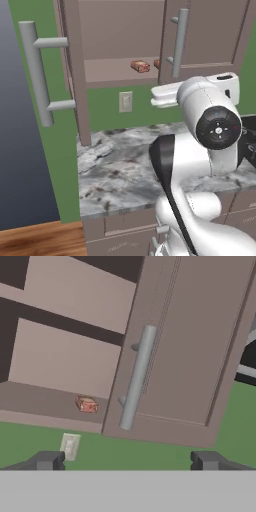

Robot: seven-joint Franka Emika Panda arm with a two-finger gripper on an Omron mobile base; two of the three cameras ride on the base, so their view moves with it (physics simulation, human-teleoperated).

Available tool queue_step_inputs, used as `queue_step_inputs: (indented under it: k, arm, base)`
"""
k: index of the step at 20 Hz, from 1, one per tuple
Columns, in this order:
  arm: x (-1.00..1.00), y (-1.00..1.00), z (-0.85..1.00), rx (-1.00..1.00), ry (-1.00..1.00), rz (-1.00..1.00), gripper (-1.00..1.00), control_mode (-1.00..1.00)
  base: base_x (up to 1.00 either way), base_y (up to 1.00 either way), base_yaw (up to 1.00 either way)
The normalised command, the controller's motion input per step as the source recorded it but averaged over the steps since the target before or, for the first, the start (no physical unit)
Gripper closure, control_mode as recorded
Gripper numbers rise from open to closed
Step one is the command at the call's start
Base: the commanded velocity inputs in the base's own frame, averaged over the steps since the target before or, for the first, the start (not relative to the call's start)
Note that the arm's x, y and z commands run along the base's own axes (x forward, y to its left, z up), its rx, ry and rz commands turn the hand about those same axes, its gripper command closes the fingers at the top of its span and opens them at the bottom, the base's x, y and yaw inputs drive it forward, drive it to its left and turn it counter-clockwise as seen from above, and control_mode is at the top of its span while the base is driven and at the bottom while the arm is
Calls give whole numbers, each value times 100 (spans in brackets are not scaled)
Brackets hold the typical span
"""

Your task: Pick up the bar soap and bar soap from the sink, and place them back in the cabinet, and close the cabinet doors.

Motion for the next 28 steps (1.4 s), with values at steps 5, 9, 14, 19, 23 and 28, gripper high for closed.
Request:
queue_step_inputs:
  k: [5, 9, 14, 19, 23, 28]
  arm:
    - [-53, 22, -3, -3, 0, -3, -100, -100]
    - [-18, 28, -15, -3, -9, 0, -100, -100]
    - [-25, 9, -1, 1, -13, 0, -100, -100]
    - [-28, 5, 0, 5, -8, 1, -100, -100]
    - [-15, 41, 0, 6, 0, 7, -100, -100]
    - [-17, 54, 0, 1, 0, 8, -100, -100]
  base:
    - [0, 0, 0]
    - [0, 0, 0]
    - [0, 0, 0]
    - [0, 0, 0]
    - [0, 0, 0]
    - [0, 0, 0]
